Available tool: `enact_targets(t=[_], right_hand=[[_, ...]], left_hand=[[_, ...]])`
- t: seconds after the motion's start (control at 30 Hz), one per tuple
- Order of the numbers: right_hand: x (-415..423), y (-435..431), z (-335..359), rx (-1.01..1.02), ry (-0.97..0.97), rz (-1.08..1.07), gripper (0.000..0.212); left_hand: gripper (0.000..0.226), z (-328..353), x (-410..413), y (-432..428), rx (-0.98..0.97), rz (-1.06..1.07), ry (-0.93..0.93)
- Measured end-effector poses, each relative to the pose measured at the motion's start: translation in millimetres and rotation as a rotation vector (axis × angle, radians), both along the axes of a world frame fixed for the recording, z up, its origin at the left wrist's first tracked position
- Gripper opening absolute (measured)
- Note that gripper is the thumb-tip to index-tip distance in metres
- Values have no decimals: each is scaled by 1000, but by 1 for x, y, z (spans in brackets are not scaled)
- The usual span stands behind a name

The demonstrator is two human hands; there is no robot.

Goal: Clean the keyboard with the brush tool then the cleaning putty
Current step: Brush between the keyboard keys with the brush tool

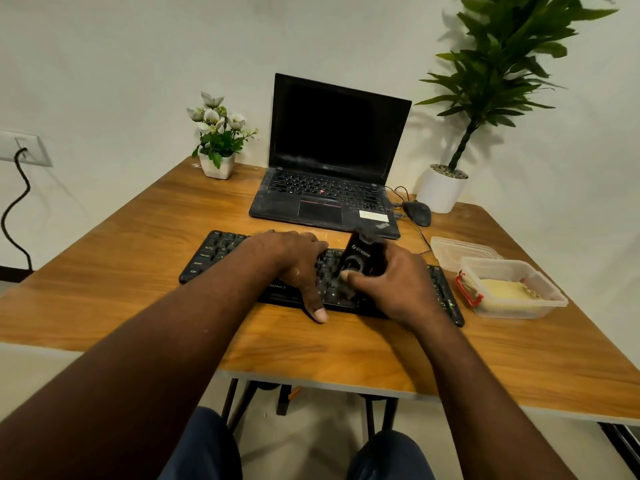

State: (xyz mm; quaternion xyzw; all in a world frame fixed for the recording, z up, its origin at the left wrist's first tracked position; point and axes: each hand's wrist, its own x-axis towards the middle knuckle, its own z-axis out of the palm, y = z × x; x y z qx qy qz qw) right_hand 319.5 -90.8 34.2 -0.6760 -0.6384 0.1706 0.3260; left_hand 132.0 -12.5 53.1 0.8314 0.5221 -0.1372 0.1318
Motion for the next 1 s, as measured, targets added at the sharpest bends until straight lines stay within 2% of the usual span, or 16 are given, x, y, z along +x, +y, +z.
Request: enact_targets(t=[0.1,0.17,0.23,0.3,0.5,0.6,0.7,0.87,0.93,1.0], right_hand=[[8,11,13,79,-95,-164,62],[6,12,15,33,-13,-48,60],[-4,7,15,-94,68,150,56],[-7,9,9,-134,43,228,54],[21,44,19,62,-115,-145,64],[18,40,19,4,32,24,59],[13,36,8,-96,-2,182,56],[29,48,14,65,-83,-179,62],[27,44,15,74,-35,-121,60],[13,33,14,-5,27,51,57]], left_hand=[[151,2,-1,-2,-25,13,-11],[151,3,1,-1,-46,17,-19],[147,2,1,2,-61,25,-42],[145,1,1,2,-58,28,-48],[153,2,2,-3,-45,27,-12],[153,1,4,0,-48,32,-4],[153,-1,5,1,-51,31,1],[157,-1,4,0,-50,30,-2],[158,-2,4,1,-45,29,8],[157,-4,4,3,-49,33,6]])
